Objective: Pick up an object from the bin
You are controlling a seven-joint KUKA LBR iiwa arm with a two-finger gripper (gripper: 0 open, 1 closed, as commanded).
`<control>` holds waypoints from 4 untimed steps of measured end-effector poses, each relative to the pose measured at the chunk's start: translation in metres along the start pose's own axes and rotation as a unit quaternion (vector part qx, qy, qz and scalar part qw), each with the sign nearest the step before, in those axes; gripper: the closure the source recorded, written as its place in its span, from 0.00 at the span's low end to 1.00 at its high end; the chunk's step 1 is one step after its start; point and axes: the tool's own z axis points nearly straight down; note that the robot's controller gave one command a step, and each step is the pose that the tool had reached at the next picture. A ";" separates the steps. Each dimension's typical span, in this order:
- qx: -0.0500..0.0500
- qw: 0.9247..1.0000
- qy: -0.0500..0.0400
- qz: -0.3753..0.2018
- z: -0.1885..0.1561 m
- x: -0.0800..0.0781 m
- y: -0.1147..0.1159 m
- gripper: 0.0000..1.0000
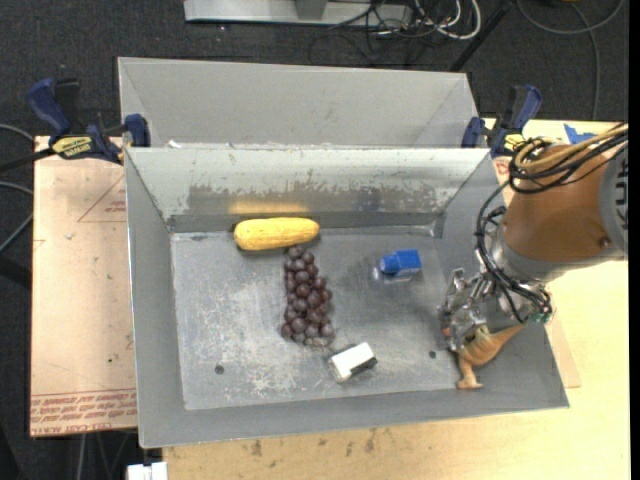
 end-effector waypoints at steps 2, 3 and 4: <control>0.003 1.000 -0.006 -0.006 -0.063 0.001 0.007 1.00; -0.003 1.000 0.006 -0.005 -0.079 0.009 0.010 1.00; 0.000 0.999 0.002 -0.046 -0.142 0.006 0.006 1.00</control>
Offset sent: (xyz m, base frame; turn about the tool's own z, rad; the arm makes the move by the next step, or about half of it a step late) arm -0.0204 0.0170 -0.0106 -0.0292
